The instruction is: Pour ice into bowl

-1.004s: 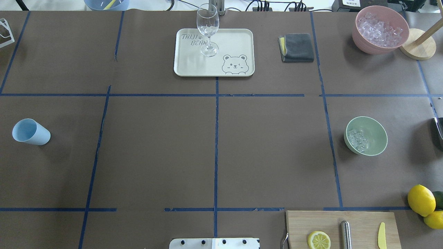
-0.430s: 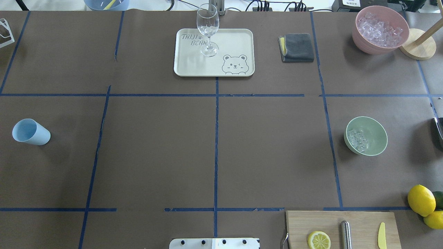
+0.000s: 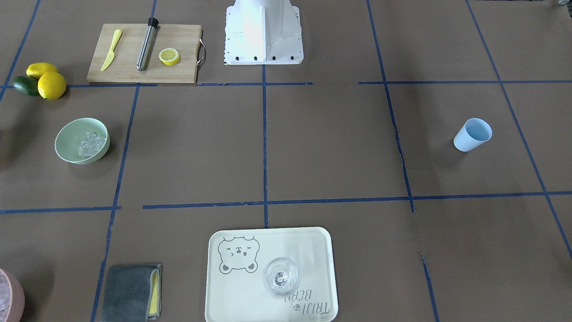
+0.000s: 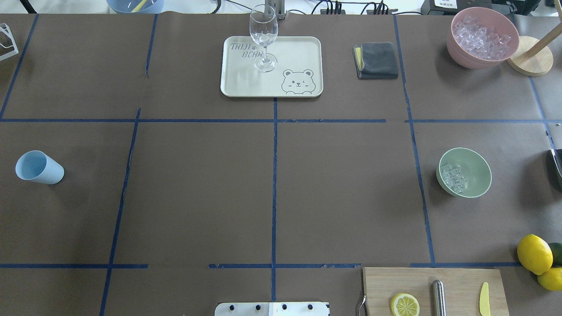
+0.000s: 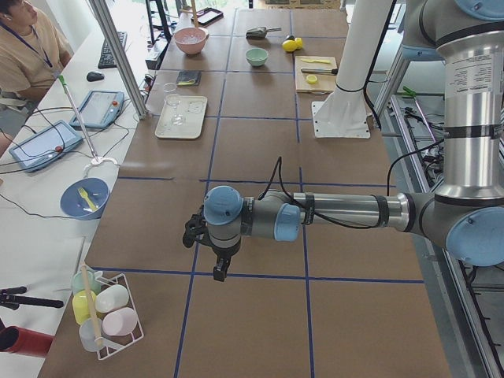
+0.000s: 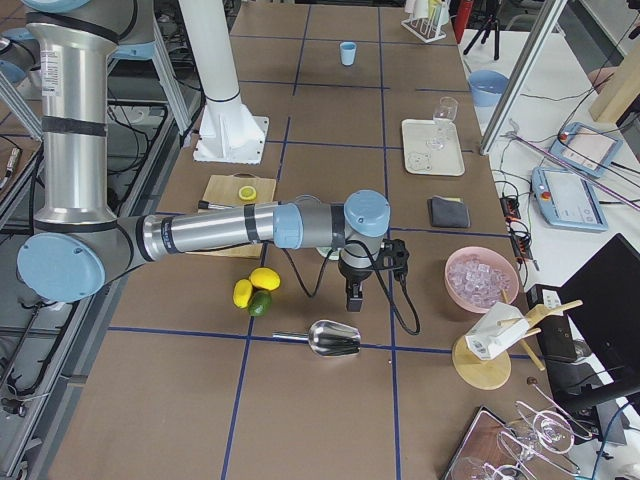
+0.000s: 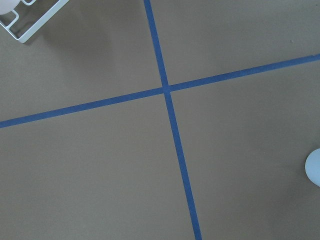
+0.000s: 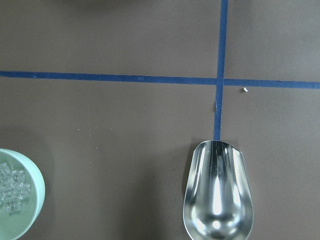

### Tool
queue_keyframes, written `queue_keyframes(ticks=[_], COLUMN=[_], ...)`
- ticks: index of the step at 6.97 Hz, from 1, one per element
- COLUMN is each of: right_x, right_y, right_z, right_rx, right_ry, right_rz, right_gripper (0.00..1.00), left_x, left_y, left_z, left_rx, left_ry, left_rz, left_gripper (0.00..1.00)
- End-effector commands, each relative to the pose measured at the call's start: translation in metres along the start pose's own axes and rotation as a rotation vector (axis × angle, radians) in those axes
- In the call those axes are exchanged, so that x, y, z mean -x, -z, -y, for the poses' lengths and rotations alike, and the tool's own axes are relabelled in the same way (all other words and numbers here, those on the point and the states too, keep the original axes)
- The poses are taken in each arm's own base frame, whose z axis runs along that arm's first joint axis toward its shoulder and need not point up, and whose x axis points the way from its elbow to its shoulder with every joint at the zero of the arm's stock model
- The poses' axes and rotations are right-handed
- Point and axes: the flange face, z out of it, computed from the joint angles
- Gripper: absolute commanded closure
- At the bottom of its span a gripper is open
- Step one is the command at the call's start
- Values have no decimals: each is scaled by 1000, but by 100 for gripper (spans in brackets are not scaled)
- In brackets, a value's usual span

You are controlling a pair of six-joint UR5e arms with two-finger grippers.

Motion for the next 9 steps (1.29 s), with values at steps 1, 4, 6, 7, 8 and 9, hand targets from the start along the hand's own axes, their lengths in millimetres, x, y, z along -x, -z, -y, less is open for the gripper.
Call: queue_keyframes(ticks=[1, 4, 6, 7, 8, 9], right_x=[-4, -5, -4, -3, -4, -4], right_y=[-4, -3, -1, -1, -2, -2], right_z=[-13, -13, -12, -11, -11, -12], right_rx=[10, 8, 5, 4, 6, 7], right_ry=[-12, -9, -6, -5, -8, -10], right_rz=[6, -9, -10, -10, -10, -6], right_gripper=[0, 0, 0, 0, 0, 0], left_x=[-4, 3, -2, -2, -2, -2], left_y=[5, -3, 2, 3, 3, 2], left_z=[0, -17, -14, -14, -14, -15], left_rx=[1, 15, 5, 4, 4, 6], left_ry=[167, 187, 176, 176, 176, 178], left_rz=[-1, -3, -3, -3, -3, -5], left_gripper=[0, 0, 0, 0, 0, 0])
